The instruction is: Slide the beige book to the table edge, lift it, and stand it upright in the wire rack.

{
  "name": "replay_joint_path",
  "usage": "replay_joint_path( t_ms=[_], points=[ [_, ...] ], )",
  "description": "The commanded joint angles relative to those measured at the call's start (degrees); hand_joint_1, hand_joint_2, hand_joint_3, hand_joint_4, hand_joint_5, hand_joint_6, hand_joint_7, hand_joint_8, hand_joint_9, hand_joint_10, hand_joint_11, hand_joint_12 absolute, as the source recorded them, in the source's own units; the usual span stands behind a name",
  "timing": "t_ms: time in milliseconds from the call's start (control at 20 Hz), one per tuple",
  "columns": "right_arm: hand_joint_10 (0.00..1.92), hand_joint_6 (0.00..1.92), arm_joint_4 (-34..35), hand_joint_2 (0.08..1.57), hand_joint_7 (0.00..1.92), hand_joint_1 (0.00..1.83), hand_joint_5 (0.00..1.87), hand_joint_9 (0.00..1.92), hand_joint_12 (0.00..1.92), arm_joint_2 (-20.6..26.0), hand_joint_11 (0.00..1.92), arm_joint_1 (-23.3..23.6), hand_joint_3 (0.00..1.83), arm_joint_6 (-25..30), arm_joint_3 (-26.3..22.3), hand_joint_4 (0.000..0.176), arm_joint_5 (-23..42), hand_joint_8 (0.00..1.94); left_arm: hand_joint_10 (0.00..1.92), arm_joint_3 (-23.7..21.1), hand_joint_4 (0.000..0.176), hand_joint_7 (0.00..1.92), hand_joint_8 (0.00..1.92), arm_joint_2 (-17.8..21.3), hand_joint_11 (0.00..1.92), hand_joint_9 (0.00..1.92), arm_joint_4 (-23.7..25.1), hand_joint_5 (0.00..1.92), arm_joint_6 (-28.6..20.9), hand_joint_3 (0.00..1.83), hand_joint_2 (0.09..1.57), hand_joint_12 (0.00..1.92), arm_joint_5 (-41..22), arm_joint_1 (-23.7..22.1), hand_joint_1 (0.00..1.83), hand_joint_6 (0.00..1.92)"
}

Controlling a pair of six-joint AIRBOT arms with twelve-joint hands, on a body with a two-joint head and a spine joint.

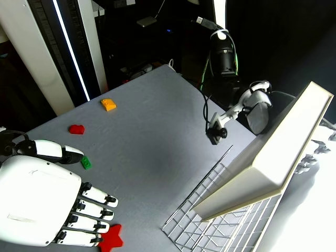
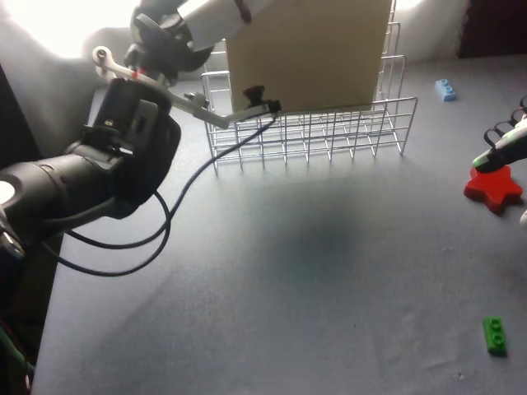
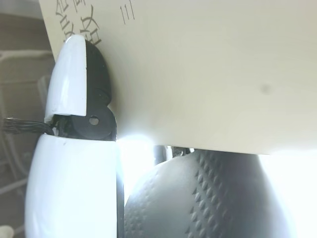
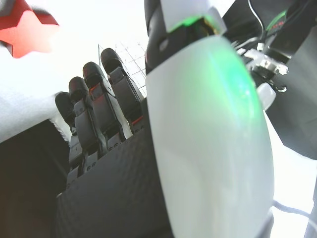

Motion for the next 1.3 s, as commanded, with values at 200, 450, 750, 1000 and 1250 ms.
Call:
replay_joint_path(
  t_ms=[200, 450, 750, 1000, 1250],
  points=[
    [0.00, 0.00, 1.06, 1.07, 0.26, 0.26, 0.27, 0.26, 0.80, 0.22, 0.00, 0.94, 0.00, -0.28, 0.06, 0.000, -3.31, 0.00, 1.34, 2.42, 0.000, 0.61, 1.34, -1.47, 0.72, 0.71, -0.76, 0.73, -1.59, 0.00, 1.21, 1.57, -7.79, 0.74, 1.48, 1.29],
    [0.00, 0.00, 1.06, 1.07, 0.26, 0.25, 0.27, 0.26, 0.78, 0.21, 0.00, 0.96, 0.00, -0.31, 0.07, 0.000, -3.38, 0.00, 1.32, 4.30, 0.000, 0.61, 1.31, -3.16, 0.71, 0.73, -1.63, 0.72, -1.57, 0.00, 1.21, 1.58, -8.14, 1.42, 1.48, 1.32],
    [0.00, 0.01, 1.06, 1.07, 0.26, 0.24, 0.27, 0.25, 0.74, 0.03, 0.00, 1.00, 0.00, -0.55, 0.07, 0.000, -3.43, 0.00, 1.28, 5.03, 0.000, 0.65, 1.27, -4.07, 0.74, 0.76, -3.14, 0.73, -1.41, 0.00, 1.19, 1.56, -8.65, 2.58, 1.48, 1.30],
    [0.00, 0.00, 1.06, 1.07, 0.27, 0.22, 0.28, 0.26, 0.73, 0.00, 0.00, 1.00, 0.00, -0.58, 0.07, 0.000, -3.58, 0.00, 1.30, 5.47, 0.000, 0.67, 1.25, -4.33, 0.72, 0.74, -3.96, 0.73, -1.27, 0.00, 1.20, 1.58, -8.88, 3.25, 1.48, 1.30],
    [0.00, 0.00, 1.05, 1.08, 0.27, 0.22, 0.26, 0.26, 0.72, -0.03, 0.00, 1.01, 0.00, -0.62, 0.07, 0.000, -3.59, 0.00, 1.31, 5.84, 0.000, 0.66, 1.26, -4.56, 0.74, 0.74, -4.97, 0.71, -1.06, 0.00, 1.20, 1.57, -9.11, 3.74, 1.48, 1.31]
  ],
)
